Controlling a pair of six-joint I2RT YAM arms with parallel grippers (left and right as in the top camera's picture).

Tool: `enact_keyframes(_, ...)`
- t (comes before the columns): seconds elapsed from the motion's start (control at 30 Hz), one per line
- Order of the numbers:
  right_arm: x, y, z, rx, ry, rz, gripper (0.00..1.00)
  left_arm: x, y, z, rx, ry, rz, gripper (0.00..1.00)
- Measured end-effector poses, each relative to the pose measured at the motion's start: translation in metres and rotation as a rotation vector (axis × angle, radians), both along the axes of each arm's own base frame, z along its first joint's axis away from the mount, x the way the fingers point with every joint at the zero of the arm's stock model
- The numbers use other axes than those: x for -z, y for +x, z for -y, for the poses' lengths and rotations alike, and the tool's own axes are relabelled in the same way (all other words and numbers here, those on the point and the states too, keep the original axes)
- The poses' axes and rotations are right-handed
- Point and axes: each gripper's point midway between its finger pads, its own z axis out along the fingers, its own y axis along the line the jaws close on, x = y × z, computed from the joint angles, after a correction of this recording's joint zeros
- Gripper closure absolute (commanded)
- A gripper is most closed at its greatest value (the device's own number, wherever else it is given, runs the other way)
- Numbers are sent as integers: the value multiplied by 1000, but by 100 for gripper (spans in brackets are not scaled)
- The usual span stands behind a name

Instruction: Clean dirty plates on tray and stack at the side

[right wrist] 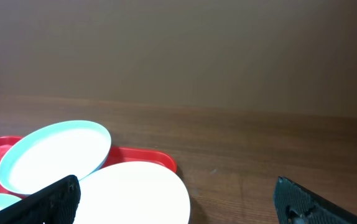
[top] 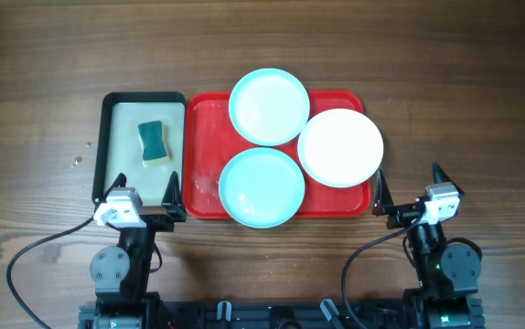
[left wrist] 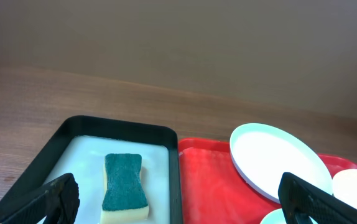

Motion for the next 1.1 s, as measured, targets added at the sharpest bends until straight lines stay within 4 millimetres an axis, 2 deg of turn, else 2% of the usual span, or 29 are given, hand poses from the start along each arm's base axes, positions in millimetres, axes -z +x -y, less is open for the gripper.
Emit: enact_keyframes(1.1, 0, 0, 0, 0, 0, 0, 0, 0, 0, -5, -27, 2, -1, 0)
